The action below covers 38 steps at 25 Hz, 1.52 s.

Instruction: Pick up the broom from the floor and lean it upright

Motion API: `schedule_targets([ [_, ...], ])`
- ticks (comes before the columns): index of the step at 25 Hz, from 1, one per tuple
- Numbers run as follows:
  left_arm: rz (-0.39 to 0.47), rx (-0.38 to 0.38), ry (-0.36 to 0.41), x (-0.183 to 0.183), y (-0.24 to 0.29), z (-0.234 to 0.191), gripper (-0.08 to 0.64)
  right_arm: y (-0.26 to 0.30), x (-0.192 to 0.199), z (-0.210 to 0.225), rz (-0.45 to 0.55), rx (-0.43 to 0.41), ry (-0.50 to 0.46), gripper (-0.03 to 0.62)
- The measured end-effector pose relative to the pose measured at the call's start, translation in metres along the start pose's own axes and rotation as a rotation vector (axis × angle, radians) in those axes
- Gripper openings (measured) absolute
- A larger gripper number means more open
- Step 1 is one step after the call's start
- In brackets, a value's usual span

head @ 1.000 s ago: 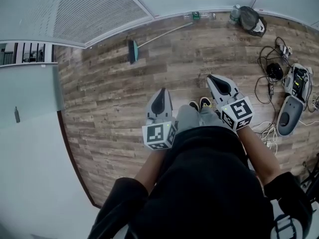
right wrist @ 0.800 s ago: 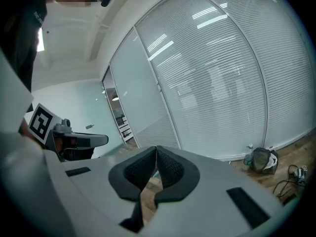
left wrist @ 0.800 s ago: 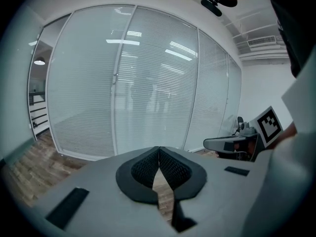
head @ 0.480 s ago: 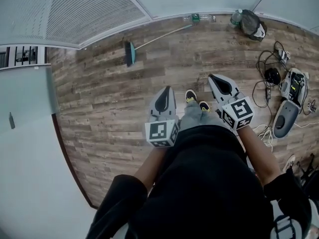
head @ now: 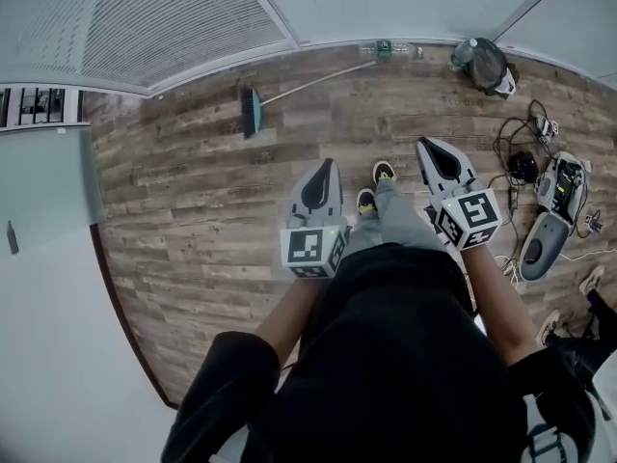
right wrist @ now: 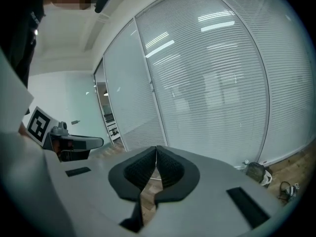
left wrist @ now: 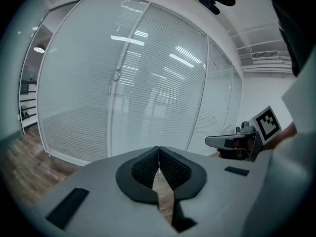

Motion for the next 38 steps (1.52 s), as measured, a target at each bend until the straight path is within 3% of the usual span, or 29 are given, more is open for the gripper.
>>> schedule_targets([
  [6,-0.035,0.007,0.022,-0.021,0.044,0.008,0.021,0.018,-0.006,0.037,-0.001,0.01,0.039,0.018],
  [12,-0.012,0.001,0.095,-0.057,0.103,0.009,0.021,0.046,-0.033,0.096,0.005,-0.03,-0.008,0.018],
  [19,-0.021,-0.033,0.095,-0.06,0.139,0.021,0.021,0.037,-0.038,0.148,-0.045,-0.081,-0.029,0.019],
  [25,-0.03,-0.036,0.073,-0.066,0.157,0.028,0.021,0.051,-0.038,0.162,-0.075,-0.084,-0.003,0.019],
  [33,-0.055,-0.025,0.034,-0.076,0.203,0.003,0.021,0.104,-0.049,0.167,-0.115,-0.111,0.009,0.018],
  [38,-0.013,-0.028,0.051,-0.106,0.241,-0.035,0.021,0.16,-0.071,0.164,-0.153,-0.177,-0.087,0.018],
])
Point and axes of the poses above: the fingertips, and each gripper's own axes: y forward along the fingers, z to its right, x out of its underside, the point moved 2 cm from there along -y, backward along the fingers, and after that the axes turned 15 degrees about -x, right-handed, at the moved point
